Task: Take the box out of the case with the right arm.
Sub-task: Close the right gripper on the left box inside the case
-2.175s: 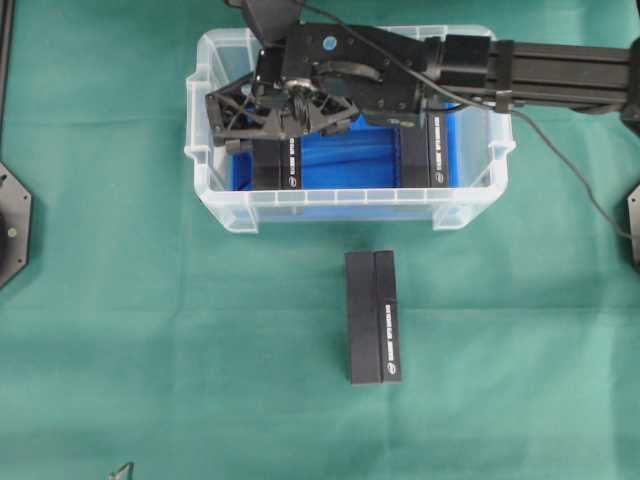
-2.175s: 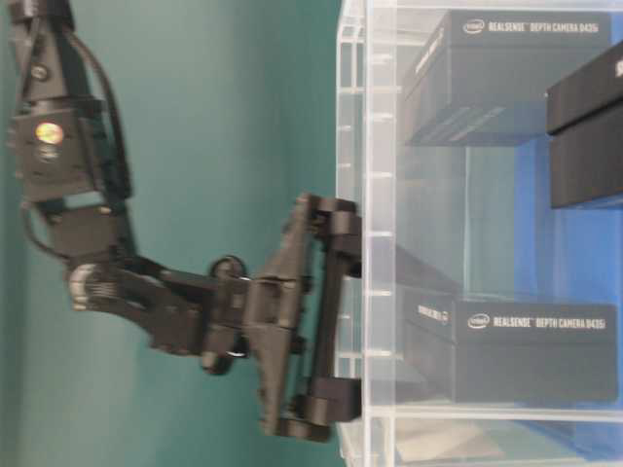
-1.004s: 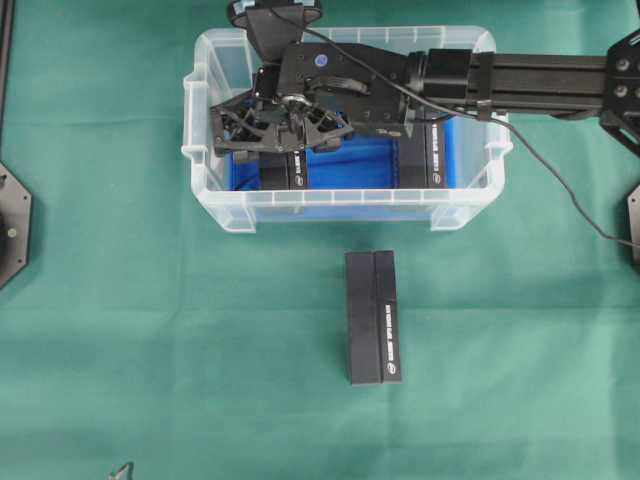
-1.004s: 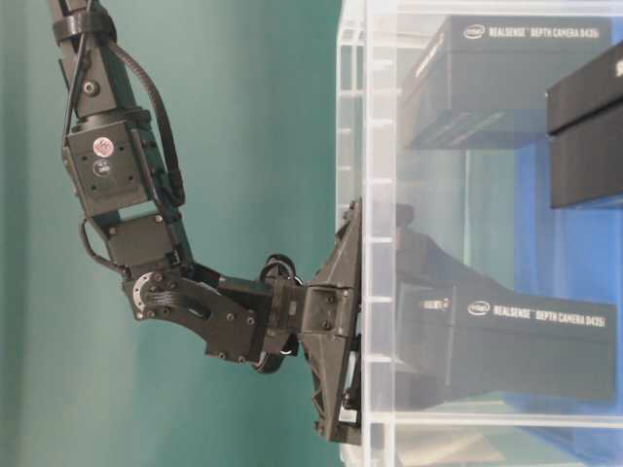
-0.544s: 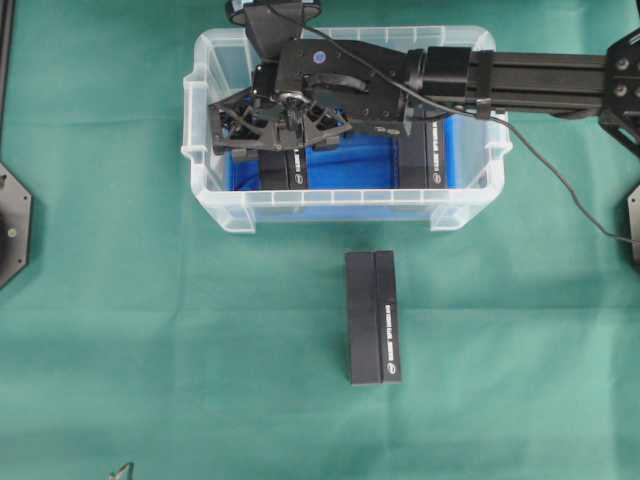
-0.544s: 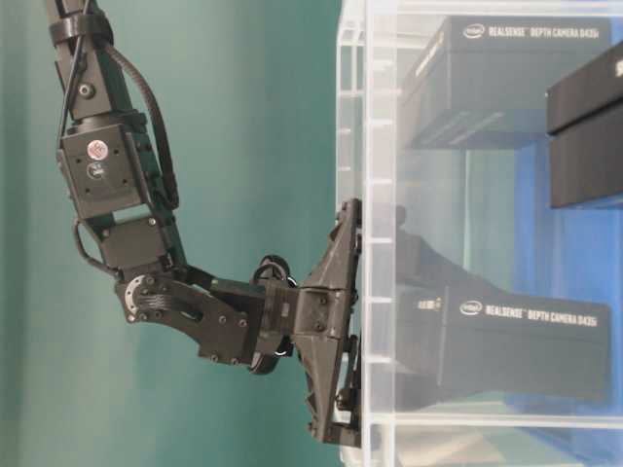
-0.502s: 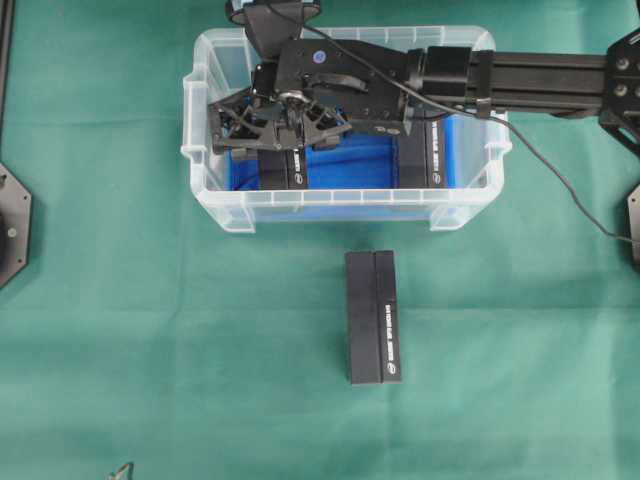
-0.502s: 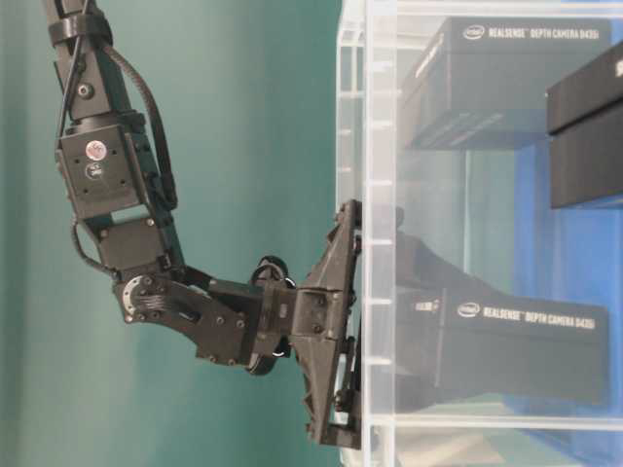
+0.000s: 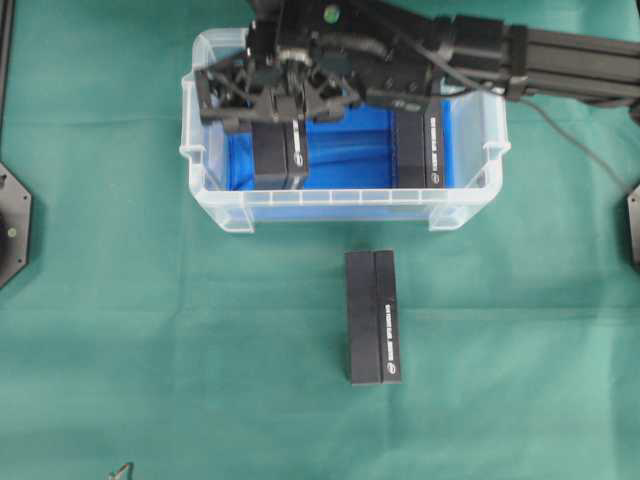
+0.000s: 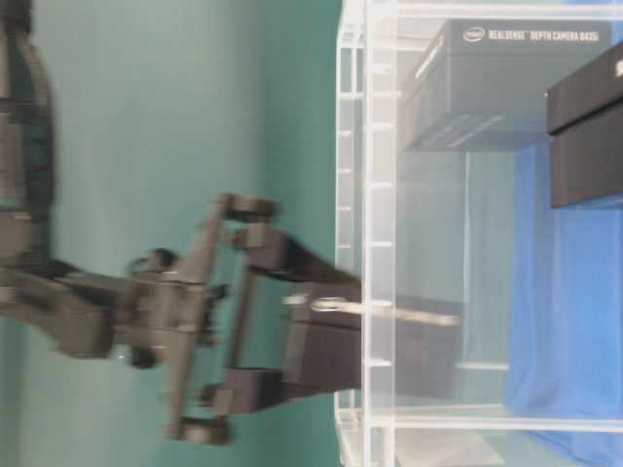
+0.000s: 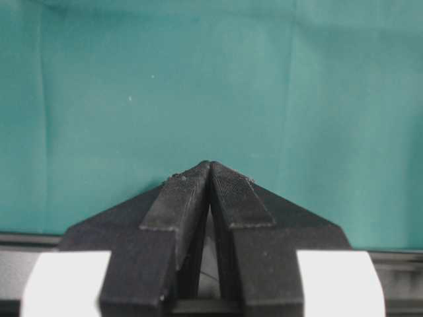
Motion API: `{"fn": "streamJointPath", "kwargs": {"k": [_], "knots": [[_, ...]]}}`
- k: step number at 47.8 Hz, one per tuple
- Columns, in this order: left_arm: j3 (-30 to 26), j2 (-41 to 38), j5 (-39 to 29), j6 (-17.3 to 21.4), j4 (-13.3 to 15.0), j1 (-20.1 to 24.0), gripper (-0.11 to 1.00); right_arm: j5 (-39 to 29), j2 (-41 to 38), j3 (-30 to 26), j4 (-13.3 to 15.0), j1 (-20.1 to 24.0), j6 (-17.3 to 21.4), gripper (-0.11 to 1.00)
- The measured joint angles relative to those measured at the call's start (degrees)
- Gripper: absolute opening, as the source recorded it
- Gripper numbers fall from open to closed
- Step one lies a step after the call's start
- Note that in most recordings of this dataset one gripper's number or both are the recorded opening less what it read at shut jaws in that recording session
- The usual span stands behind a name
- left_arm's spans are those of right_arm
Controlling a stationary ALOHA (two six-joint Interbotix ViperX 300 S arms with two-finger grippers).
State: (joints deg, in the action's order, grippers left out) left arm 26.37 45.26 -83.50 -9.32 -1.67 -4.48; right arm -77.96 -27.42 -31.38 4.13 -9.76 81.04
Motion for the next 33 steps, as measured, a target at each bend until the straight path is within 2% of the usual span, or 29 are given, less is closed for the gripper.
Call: {"fn": "streamJointPath", "kwargs": {"k": [21, 33], "knots": [[0.0, 0.0, 0.0, 0.0, 0.0, 0.0, 0.0, -12.9, 0.0, -15.3, 3.4, 1.6, 0.0, 0.68], [0.0, 0.0, 0.0, 0.0, 0.0, 0.0, 0.0, -15.0, 0.0, -17.4, 3.9, 2.3, 0.1, 0.68]]}}
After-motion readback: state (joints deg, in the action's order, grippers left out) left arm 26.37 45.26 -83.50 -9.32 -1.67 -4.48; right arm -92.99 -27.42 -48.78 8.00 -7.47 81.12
